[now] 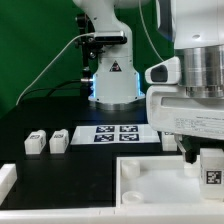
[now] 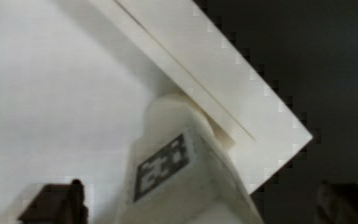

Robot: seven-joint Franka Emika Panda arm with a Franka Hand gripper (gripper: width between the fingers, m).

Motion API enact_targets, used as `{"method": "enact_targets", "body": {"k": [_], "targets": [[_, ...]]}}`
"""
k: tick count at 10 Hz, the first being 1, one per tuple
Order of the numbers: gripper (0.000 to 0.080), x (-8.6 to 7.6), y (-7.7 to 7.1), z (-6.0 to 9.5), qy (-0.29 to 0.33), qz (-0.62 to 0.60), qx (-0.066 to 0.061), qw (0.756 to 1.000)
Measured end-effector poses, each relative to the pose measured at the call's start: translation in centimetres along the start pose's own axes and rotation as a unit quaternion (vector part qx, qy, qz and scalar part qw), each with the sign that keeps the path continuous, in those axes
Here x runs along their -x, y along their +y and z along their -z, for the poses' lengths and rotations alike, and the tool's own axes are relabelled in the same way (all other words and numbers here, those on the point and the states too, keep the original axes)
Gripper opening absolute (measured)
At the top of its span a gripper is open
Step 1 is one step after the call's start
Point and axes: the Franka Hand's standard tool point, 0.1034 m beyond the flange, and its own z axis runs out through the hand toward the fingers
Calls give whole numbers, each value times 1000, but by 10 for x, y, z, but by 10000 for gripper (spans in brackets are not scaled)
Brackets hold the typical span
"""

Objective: Assemble one leg

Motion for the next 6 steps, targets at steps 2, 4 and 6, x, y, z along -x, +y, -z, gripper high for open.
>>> {"method": "enact_targets", "body": {"k": [2, 4, 6], "targets": [[649, -1, 0, 1, 4, 139, 10, 990], [649, -6, -2, 5, 10, 245, 21, 969], [527, -5, -2, 4, 10, 232, 21, 973]]}}
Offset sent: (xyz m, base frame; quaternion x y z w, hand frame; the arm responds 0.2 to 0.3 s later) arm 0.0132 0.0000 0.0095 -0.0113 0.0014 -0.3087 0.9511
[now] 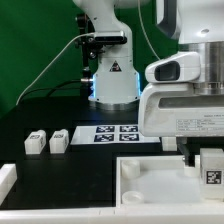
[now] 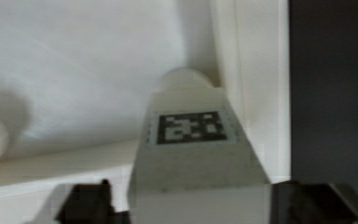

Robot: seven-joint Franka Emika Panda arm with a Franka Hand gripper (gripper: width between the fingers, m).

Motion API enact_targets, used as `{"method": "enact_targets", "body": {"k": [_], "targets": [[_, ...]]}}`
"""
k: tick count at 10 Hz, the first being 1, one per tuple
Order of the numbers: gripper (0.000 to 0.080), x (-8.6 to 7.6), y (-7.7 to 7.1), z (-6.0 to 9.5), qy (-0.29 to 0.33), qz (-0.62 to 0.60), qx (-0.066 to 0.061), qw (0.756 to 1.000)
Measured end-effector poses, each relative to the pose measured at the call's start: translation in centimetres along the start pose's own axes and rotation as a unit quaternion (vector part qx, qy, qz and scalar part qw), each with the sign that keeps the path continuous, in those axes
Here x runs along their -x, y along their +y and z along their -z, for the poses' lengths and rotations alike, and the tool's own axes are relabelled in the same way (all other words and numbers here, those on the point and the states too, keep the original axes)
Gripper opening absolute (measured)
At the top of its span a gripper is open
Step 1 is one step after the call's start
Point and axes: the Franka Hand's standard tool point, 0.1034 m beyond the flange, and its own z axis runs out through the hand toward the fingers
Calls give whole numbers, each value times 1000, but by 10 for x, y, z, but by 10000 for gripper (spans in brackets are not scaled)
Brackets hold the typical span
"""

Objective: Assemble one leg

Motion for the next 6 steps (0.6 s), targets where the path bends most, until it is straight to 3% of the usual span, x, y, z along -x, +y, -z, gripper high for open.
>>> {"method": "enact_targets", "body": {"k": [1, 2, 4, 6], "targets": [[352, 0, -1, 0, 0, -42, -1, 999], [291, 0, 1, 0, -1, -107, -1, 994], [291, 0, 3, -1, -3, -190, -2, 982], [292, 0, 6, -2, -15, -366, -1, 930]]}}
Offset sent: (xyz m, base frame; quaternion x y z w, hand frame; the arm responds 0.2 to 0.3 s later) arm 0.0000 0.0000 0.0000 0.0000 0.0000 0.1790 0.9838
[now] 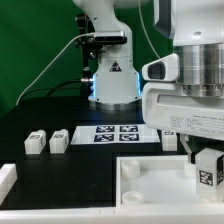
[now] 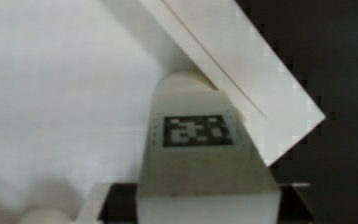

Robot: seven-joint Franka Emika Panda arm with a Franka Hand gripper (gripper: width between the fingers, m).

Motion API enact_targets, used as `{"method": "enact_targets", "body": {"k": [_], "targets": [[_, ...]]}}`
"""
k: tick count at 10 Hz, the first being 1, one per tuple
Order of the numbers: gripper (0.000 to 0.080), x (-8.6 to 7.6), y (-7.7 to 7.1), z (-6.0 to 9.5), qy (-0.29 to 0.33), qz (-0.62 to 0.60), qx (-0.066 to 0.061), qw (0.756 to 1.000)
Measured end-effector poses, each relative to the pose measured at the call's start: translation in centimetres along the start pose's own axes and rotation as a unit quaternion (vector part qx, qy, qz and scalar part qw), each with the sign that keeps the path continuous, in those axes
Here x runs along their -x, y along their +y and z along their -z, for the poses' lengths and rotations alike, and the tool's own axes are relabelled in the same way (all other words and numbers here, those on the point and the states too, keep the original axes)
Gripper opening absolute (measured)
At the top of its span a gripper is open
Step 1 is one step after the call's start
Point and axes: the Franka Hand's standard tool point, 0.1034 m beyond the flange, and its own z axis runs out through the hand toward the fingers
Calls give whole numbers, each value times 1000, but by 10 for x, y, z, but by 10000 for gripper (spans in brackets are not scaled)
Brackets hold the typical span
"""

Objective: Assemble one leg

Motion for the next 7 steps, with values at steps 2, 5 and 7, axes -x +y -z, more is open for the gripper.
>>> {"method": "enact_targets", "body": {"k": [2, 5, 7], "targets": [[292, 4, 1, -1, -5, -228, 3, 974], [292, 3, 2, -2, -20, -392, -2, 920], [487, 3, 3, -2, -19, -331, -4, 944]]}}
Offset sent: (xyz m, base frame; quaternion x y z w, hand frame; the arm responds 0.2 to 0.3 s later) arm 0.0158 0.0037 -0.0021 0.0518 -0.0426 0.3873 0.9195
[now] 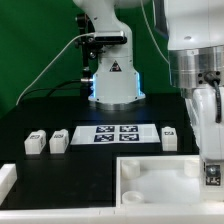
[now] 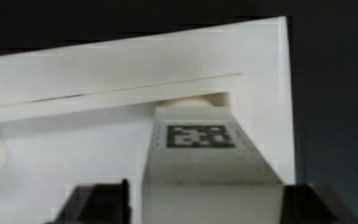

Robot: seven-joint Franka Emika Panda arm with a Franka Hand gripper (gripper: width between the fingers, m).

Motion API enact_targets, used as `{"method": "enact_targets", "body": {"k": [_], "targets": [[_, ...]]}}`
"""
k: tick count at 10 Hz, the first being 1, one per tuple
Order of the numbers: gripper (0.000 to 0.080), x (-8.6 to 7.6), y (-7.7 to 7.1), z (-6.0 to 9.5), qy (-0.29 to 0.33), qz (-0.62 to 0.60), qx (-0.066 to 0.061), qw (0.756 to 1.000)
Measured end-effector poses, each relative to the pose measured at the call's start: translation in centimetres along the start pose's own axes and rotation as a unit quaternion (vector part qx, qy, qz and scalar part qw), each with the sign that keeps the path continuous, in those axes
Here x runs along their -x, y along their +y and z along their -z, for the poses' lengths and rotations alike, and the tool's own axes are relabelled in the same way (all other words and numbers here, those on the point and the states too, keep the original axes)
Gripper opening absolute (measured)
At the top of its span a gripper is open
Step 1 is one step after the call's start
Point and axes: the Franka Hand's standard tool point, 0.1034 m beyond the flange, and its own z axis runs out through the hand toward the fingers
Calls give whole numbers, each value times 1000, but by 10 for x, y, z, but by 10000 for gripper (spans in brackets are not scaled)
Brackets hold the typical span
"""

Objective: Assemble one leg

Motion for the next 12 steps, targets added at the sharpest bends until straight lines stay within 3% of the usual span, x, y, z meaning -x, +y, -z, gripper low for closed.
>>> {"method": "enact_targets", "body": {"k": [1, 2, 3, 9, 10, 11, 12], "targets": [[487, -1, 0, -1, 1, 75, -3, 997], [620, -4, 0, -1, 1, 169, -3, 986], [641, -5, -1, 0, 4, 268, -1, 963], [649, -9, 2, -3, 11, 568, 5, 823], [649, -1, 0, 0, 23, 654, 13, 756], [649, 3, -1, 3, 24, 664, 12, 747], [623, 0, 0, 1, 24, 642, 12, 767]]}}
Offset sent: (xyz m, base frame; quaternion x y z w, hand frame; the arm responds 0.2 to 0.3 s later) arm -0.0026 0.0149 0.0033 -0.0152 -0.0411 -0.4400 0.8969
